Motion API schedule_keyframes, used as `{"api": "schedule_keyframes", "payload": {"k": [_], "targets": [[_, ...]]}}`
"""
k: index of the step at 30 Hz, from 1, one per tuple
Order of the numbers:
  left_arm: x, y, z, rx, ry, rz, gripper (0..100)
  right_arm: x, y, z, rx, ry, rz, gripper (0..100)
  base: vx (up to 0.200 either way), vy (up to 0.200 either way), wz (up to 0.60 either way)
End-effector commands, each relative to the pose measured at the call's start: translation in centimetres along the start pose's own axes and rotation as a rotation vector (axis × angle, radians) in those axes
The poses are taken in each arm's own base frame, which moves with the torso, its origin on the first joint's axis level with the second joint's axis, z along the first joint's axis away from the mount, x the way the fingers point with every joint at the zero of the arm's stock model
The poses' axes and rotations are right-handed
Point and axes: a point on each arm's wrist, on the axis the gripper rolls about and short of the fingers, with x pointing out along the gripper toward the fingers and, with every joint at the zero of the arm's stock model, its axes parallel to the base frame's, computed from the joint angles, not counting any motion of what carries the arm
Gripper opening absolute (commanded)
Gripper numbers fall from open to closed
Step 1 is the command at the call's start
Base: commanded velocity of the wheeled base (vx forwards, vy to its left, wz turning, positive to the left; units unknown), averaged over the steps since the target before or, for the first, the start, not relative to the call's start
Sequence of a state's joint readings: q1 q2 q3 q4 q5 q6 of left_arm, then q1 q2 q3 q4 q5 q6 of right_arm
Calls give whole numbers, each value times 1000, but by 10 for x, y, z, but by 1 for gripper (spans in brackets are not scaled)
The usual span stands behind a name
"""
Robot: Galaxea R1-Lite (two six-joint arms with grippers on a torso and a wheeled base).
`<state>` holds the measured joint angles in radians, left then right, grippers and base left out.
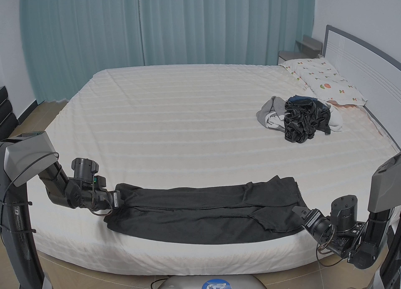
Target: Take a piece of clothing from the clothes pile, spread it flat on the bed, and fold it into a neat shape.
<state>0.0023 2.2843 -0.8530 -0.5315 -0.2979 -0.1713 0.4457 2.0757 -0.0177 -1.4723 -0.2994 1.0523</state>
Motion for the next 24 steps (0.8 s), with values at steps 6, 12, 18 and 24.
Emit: {"api": "schedule_keyframes", "payload": {"k": [6, 12, 18, 24], "targets": [[-20, -4, 14, 3, -58, -4, 0, -3, -4, 0, -3, 5, -15, 100, 0, 0, 0], [-24, 3, 16, -11, -59, 11, 0, -2, -4, 0, -2, 3, -14, 100, 0, 0, 0], [-29, 9, 19, -23, -71, 22, 0, -2, -4, 0, -1, 2, -15, 100, 0, 0, 0], [-37, 22, 18, 10, -44, 53, 0, -2, -4, 0, -1, 2, -15, 100, 0, 0, 0]]}}
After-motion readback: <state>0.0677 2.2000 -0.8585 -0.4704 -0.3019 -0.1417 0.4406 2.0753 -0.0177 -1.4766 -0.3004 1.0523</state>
